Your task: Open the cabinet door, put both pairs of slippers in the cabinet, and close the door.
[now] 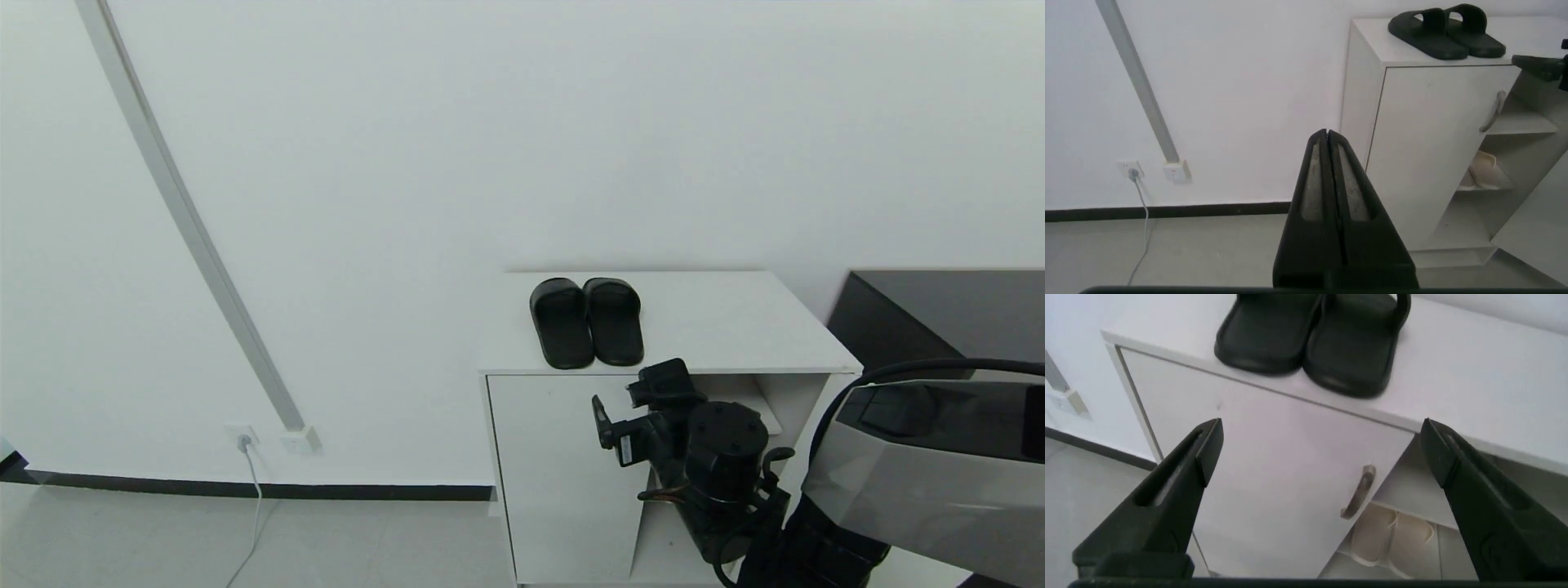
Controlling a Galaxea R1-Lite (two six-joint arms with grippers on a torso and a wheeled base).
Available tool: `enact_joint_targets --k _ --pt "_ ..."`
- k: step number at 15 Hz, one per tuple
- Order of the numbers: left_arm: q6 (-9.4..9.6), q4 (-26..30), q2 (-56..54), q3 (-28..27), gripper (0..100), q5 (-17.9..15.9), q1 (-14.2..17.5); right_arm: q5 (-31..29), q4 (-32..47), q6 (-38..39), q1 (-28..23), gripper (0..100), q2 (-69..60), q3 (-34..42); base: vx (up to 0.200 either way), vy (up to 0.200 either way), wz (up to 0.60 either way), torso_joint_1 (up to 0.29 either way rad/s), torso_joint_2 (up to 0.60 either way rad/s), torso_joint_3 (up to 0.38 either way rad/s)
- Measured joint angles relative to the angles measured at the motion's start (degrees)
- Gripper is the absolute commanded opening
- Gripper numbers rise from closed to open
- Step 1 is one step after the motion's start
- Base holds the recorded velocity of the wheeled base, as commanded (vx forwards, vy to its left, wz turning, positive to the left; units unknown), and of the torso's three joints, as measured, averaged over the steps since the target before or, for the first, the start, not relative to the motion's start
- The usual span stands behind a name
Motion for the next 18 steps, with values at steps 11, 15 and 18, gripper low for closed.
enact_joint_targets --k 11,15,18 --pt "0.29 0.02 0.00 0.00 0 -0.09 0.00 -0.05 31.51 7.68 0.63 100 -6.31 -14.03 0.000 0.000 0.00 0.000 0.00 0.000" --pt "0.29 0.02 0.00 0.00 0 -0.11 0.00 -0.41 37.95 10.06 1.12 100 -7.85 -19.97 0.000 0.000 0.00 0.000 0.00 0.000" --pt "0.38 0.02 0.00 0.00 0 -0.15 0.04 -2.41 38.17 10.02 1.37 100 -8.20 -21.02 0.200 0.000 0.00 -0.002 0.00 0.005"
